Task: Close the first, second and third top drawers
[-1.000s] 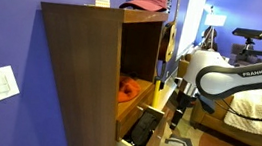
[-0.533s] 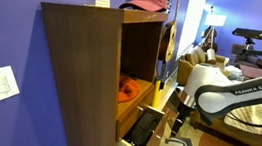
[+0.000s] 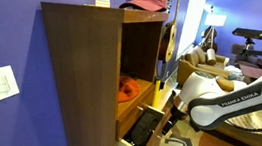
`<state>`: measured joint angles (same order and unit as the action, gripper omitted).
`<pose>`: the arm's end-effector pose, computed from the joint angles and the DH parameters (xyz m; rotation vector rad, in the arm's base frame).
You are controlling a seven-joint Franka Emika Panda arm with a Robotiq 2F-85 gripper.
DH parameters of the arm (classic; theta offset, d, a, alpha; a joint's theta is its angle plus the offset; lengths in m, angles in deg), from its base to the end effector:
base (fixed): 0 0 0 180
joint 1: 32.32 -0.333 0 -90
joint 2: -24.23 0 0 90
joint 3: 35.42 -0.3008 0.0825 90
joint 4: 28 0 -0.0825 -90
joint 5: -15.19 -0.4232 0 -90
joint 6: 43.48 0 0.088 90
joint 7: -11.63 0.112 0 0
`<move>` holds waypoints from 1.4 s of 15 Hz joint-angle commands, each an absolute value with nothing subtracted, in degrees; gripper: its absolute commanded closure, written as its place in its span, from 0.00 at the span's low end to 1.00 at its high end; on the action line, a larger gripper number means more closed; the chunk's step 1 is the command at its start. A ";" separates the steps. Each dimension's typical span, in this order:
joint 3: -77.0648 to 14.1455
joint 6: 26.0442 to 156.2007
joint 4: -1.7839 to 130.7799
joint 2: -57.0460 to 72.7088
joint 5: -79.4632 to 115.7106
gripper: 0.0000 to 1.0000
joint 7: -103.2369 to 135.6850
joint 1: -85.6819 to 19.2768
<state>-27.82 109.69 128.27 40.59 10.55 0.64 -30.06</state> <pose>0.4350 -0.0737 0.2842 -3.0789 0.0729 -0.3691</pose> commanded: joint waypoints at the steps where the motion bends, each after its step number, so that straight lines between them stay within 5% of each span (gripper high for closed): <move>1: -29.01 114.20 127.06 36.29 10.63 0.00 3.86 -30.07; 21: -31.44 131.47 118.46 22.94 11.54 0.00 13.38 -29.60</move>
<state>-31.08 129.66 119.43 24.67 11.33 11.66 -30.03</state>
